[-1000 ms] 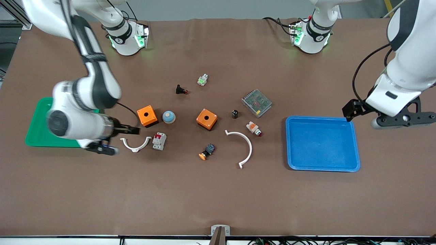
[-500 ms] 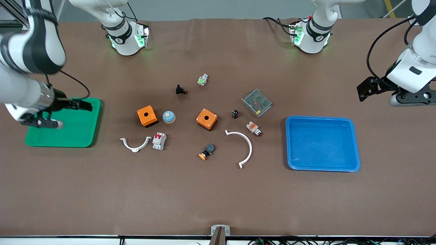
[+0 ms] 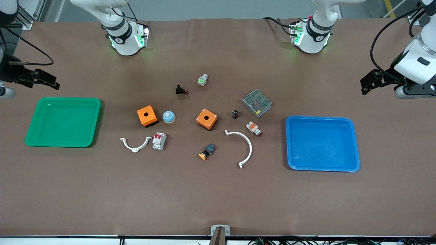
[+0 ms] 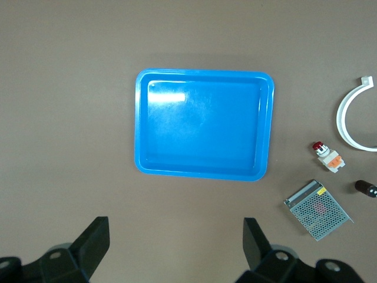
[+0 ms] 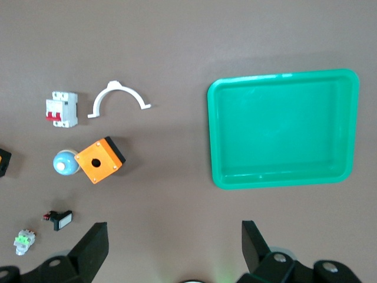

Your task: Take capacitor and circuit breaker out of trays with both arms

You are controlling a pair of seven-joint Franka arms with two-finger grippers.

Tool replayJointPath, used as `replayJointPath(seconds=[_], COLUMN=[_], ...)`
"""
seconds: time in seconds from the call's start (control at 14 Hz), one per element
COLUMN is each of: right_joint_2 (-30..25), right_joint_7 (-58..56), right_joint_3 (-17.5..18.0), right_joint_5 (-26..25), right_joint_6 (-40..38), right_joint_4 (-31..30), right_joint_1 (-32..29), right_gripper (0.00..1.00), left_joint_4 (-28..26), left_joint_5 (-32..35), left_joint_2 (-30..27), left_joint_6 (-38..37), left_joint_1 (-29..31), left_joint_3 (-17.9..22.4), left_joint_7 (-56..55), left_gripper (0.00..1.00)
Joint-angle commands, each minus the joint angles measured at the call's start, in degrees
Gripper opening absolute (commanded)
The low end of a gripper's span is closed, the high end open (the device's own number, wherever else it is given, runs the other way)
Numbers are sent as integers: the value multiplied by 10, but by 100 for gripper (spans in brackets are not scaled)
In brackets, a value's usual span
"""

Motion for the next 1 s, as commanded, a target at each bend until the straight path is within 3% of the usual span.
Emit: replayJointPath(seconds=[0.0, 0.5, 0.93], right_joint_2=[20, 23, 65], right_joint_7=[-4, -4, 1], right_joint_3=[11, 11, 13], right_joint_5=[-4, 0, -1], right_joint_6=[-7, -3, 1], right_joint_4=[40, 96, 141], right_joint_1=[-13, -12, -10], right_gripper=[100, 100, 100], left_joint_4=[-10, -3, 8], left_joint_5=[-32, -34, -27], left_joint_2=[-10, -11, -4], left_joint_6=[-5, -32, -29], left_joint_1=[-1, -7, -9], left_joint_3=[6, -6, -18], left_joint_7=[11, -3, -37], left_gripper=[100, 100, 100])
